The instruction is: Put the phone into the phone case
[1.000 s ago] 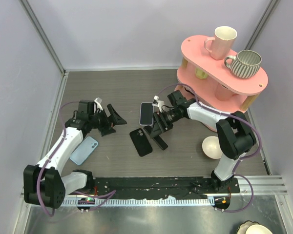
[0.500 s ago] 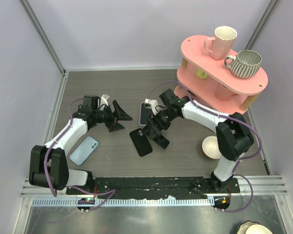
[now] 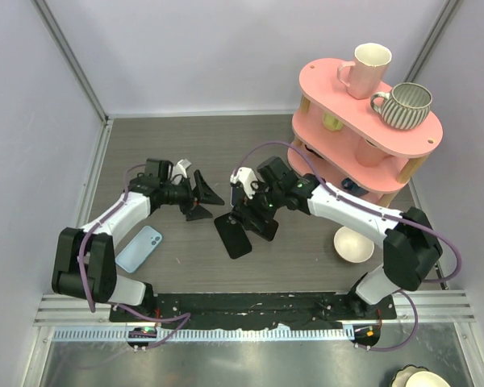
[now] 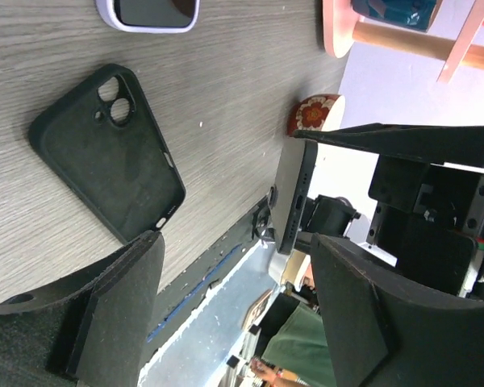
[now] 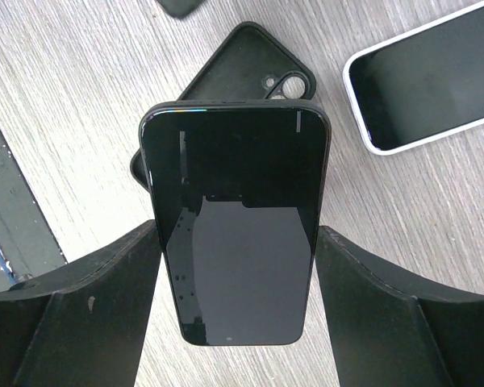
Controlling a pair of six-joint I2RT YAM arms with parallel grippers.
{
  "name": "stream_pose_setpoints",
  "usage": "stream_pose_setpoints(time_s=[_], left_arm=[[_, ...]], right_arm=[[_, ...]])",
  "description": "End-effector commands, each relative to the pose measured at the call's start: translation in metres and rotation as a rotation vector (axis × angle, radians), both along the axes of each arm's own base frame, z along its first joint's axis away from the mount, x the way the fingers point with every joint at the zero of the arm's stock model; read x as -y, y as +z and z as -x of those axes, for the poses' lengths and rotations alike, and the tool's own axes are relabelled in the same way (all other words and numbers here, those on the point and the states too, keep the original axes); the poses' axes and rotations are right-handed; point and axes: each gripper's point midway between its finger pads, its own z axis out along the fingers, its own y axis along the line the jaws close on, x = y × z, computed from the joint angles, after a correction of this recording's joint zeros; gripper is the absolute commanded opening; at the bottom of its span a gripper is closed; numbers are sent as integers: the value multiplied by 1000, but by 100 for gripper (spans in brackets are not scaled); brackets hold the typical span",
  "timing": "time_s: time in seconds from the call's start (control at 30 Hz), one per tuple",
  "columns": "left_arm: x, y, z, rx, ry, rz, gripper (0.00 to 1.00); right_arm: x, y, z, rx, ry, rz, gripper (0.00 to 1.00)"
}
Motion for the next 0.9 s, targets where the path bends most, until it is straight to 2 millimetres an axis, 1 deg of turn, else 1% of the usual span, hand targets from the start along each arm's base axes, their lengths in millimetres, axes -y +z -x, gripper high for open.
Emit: stream_pose_setpoints(time_s=[0.0, 0.07, 0.13, 0.27, 0.4, 0.5, 0.57, 0.67, 0.7, 0.73, 0.77, 0.83, 0.87], left_arm=[[18, 17, 2, 66, -91, 73, 77], [25, 22, 4, 75, -123, 88, 75], [32, 22, 5, 83, -147, 87, 75], [47, 26, 7, 97, -198, 102, 74], [55, 23, 8, 93, -215, 107, 73], [60, 18, 10, 87, -230, 97, 71], [62, 13, 12, 64, -243, 97, 69], [66, 9, 14, 39, -254, 101, 59], [67, 9, 15, 35, -259, 103, 50], [68, 11, 14, 36, -261, 106, 46], [70, 12, 15, 36, -267, 108, 37], [72, 16, 14, 32, -263, 117, 26], [72, 18, 15, 34, -261, 123, 13]], right_arm=[[-15, 45, -8, 181, 25, -116, 44], [-14, 48, -6, 190, 33, -120, 44], [-15, 50, -4, 193, 42, -120, 44], [-16, 42, 2, 171, 64, -91, 44], [-14, 35, 9, 155, 90, -76, 44], [-13, 36, 8, 167, 87, -76, 43], [-14, 42, 10, 178, 97, -94, 44], [-14, 48, 10, 191, 99, -105, 43], [-15, 49, 10, 192, 102, -109, 43], [-14, 50, 11, 193, 103, -108, 44], [-14, 52, 11, 197, 105, -112, 43], [-14, 50, 12, 193, 108, -110, 44], [-14, 51, 13, 193, 105, -112, 45]])
